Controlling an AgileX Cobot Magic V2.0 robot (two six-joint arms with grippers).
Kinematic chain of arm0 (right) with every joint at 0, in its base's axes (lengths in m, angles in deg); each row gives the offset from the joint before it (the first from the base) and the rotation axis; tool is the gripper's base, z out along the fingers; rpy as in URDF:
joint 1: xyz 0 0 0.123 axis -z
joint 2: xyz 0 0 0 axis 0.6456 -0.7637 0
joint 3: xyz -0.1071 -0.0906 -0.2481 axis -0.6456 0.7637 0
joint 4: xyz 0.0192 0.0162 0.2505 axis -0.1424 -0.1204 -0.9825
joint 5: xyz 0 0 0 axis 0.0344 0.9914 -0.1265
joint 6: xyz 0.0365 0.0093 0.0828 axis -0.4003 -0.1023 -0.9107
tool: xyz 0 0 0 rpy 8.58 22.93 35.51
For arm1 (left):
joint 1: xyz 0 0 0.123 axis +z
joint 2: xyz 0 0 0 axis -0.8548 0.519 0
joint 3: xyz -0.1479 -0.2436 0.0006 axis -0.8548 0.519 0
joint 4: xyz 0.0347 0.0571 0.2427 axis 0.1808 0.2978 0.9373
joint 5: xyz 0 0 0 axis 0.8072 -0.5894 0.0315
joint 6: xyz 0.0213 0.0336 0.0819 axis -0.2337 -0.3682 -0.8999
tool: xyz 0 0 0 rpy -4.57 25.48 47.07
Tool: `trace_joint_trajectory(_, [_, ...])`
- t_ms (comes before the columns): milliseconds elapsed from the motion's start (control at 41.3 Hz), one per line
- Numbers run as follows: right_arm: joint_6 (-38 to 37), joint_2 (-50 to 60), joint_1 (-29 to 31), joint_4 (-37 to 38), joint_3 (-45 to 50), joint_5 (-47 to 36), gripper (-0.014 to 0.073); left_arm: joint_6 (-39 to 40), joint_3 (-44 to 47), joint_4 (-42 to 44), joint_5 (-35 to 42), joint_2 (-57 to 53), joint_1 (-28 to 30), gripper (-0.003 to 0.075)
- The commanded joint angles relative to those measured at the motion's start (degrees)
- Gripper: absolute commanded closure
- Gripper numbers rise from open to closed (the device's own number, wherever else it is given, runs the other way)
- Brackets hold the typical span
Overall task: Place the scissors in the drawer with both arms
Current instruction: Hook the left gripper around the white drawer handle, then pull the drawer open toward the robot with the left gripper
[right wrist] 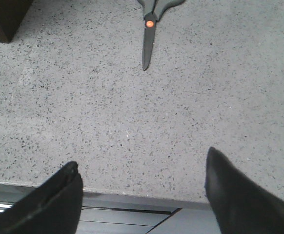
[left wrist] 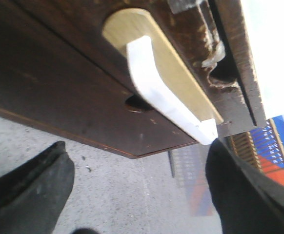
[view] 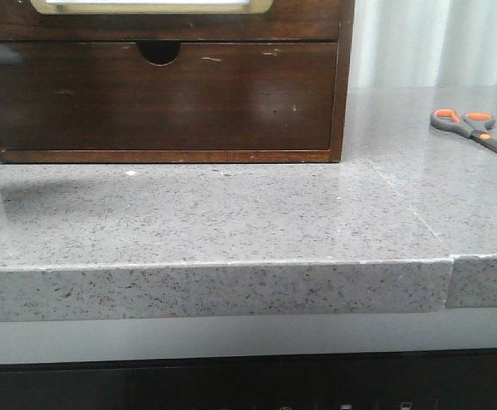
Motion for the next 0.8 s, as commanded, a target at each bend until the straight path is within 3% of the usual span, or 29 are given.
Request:
trace_joint_trajectory(0, [0.62,-0.33,-0.01,0.71,-1.93,-3.67,0.0043,-0.58,-4.04,-5.11,-4.63,1.25,0.01,0.0174])
trace_joint_trajectory(435, [0.62,-0.33,-0.01,0.71,-1.93,-3.67,0.0043,2.46,-13.28,-5.11,-7.77,10.77,0.01,0.0179])
trace_joint_trajectory(508, [0.62,-0.33,-0.01,0.71,-1.93,-3.67,0.0043,2.46,-13.74,-5.11,-7.99,11.55,0.01,0.0227])
trace_joint_trajectory(629, [0.62,-0.33,-0.01,0.71,-1.93,-3.67,0.0043,2.46,-13.82,-5.11,-8.53,12.16,0.01,0.0387])
trace_joint_trajectory(774, [0.62,-0.33,-0.01,0.71,-1.93,-3.67,0.0043,2.46,-13.82,-5.11,-8.86,12.16,0.01,0.0519])
